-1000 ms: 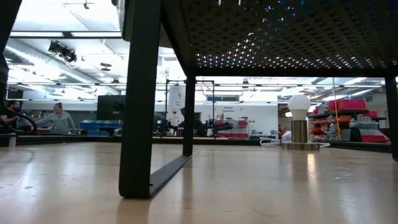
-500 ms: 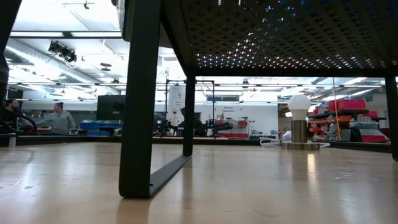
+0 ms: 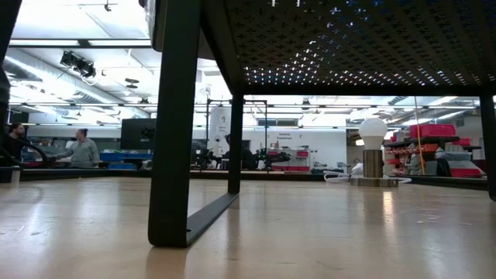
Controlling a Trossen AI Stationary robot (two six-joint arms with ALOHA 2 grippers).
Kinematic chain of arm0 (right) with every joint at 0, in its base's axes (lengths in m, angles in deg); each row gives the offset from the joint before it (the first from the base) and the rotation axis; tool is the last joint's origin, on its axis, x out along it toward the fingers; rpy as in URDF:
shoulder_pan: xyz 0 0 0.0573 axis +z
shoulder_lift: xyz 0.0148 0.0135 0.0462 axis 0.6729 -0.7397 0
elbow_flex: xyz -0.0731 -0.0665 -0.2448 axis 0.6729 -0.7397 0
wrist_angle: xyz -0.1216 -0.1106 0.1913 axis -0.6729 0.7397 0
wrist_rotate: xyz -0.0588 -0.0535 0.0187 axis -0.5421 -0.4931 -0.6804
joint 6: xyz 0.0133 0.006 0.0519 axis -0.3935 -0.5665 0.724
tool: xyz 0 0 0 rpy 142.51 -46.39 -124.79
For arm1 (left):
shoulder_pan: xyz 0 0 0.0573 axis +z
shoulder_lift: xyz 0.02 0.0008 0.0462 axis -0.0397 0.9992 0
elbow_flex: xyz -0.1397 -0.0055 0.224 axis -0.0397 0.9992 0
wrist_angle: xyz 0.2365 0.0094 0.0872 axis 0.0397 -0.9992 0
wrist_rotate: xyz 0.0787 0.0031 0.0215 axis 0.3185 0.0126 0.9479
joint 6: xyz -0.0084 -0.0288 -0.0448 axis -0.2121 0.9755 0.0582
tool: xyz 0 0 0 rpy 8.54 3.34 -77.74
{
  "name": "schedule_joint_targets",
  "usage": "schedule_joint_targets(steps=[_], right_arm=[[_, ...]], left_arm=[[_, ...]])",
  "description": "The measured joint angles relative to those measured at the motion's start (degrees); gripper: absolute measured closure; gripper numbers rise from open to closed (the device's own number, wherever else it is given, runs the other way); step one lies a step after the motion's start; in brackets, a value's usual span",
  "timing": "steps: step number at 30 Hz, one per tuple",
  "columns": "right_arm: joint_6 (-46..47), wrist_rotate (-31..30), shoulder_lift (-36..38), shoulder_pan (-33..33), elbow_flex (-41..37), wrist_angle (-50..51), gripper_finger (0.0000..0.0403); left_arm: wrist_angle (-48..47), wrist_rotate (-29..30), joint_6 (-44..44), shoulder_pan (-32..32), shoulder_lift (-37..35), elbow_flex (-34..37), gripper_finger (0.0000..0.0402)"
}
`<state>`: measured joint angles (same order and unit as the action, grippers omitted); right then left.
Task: Pick & Place Office Desk Supplies
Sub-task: Put the black bin with the rubber bands on the shelf
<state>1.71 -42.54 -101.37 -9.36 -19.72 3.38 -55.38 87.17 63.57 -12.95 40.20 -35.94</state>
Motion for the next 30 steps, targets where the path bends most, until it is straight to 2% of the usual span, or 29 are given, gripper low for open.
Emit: schedule_joint_targets(steps=[2, 4, 13, 23, 30], right_arm=[[0.00, 0.00, 0.00, 0.00, 0.00, 0.00, 0.0392], [0.00, 0.00, 0.00, 0.01, 0.00, 0.00, 0.0393], [0.08, 0.00, 0.00, -0.01, 0.00, -0.02, 0.0397], [0.20, 0.00, 0.00, 0.01, 0.00, -0.02, 0.0399], [0.17, -0.02, 0.00, 0.01, 0.00, -0.02, 0.0400]], left_arm=[[2.26, -0.01, -1.76, -2.30, 0.00, 2.18, 0.0381], [5.05, 0.66, -2.19, -4.01, 0.03, 4.44, 0.0394], [11.40, -4.51, 0.56, -7.84, 0.12, 11.72, 0.0398], [21.59, -9.94, 3.62, -9.26, 0.13, 11.78, 0.0400], [23.09, -10.68, 5.92, -10.35, 0.54, 11.76, 0.0400]])
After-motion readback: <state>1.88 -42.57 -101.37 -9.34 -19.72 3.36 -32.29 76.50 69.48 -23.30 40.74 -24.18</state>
